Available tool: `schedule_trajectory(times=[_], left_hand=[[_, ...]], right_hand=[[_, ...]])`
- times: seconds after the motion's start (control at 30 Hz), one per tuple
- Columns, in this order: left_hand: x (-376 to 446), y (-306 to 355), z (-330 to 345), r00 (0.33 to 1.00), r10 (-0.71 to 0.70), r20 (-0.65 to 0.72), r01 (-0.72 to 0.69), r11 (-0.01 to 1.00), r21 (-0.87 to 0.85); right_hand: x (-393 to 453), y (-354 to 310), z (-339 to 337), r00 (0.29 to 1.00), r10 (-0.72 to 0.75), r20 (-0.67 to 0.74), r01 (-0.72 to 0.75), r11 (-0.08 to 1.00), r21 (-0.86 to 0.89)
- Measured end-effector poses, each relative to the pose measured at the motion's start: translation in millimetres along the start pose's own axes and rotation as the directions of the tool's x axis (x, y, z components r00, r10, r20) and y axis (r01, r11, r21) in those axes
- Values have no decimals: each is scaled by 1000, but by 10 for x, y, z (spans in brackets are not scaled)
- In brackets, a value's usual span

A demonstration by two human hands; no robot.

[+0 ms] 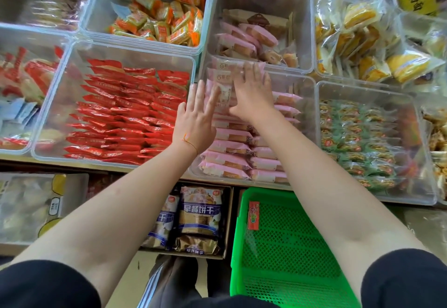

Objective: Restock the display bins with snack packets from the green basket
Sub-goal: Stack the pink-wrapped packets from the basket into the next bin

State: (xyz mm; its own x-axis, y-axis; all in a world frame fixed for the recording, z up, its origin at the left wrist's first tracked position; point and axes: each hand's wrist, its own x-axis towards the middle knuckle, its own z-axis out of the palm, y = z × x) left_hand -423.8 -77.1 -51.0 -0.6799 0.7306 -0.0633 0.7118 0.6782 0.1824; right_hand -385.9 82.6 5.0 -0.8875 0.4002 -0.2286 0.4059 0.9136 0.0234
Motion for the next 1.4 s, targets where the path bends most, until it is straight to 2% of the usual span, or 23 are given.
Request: schedule_trajectory(times=[0.07, 0.13, 0.2, 0.27, 0.3, 0.37, 0.5, 0.67, 0.83, 0.97, 1.0, 1.1, 1.17, 1.23, 1.3, 1.4], left_hand=[[-32, -7, -20, 994, 39, -104, -45, 997, -55], [-50, -13, -16, 978, 106, -180, -117, 992, -54], [-47, -17, -14, 981, 125, -149, -132, 991, -36], [-34, -18, -15, 990, 92, -106, -99, 993, -60], [-30, -15, -17, 992, 79, -101, -86, 994, -71], [-31, -8, -23, 993, 69, -96, -77, 994, -82], [-32, -4, -32, 996, 62, -62, -67, 996, -66], [-29, 1, -32, 995, 81, -50, -82, 996, -31], [-23, 17, -23, 997, 74, 3, -74, 996, 42], [-10, 18, -17, 999, 42, 23, -42, 999, 24], [-8, 13, -20, 999, 35, 18, -35, 999, -5], [-10, -6, -14, 999, 23, -24, -25, 994, -102], [-10, -3, -8, 998, 31, -46, -35, 995, -92], [-17, -2, -1, 997, 53, -60, -57, 996, -68], [-21, -7, 4, 993, 89, -73, -91, 995, -36], [-8, -7, 2, 991, 118, -62, -119, 993, -10]], right_hand=[[35, 40, -5, 999, -35, 21, 34, 998, 43], [4, 81, -8, 997, -38, -66, 53, 966, 253], [-43, 126, 17, 958, 144, -250, -2, 869, 494], [-98, 195, 30, 878, 347, -329, -96, 803, 589], [-138, 225, 35, 866, 397, -305, -131, 768, 626], [-225, 254, 57, 884, 419, -207, -168, 700, 694], [-321, 246, 172, 944, 330, -5, -199, 580, 790], [-326, 310, 193, 903, 427, -48, -202, 520, 830], [-364, 289, 237, 881, 464, -91, -194, 530, 826], [-296, 299, 231, 872, 480, -98, -216, 555, 803], [-282, 286, 222, 862, 482, -155, -208, 617, 759], [-227, 190, 182, 782, 381, -494, -82, 847, 525], [-121, 105, 89, 751, 260, -607, 26, 907, 420], [35, 32, -30, 805, 141, -577, 94, 929, 359], [194, -9, -158, 897, 44, -439, 88, 957, 275], [329, 29, -232, 959, 52, -279, 4, 981, 195]])
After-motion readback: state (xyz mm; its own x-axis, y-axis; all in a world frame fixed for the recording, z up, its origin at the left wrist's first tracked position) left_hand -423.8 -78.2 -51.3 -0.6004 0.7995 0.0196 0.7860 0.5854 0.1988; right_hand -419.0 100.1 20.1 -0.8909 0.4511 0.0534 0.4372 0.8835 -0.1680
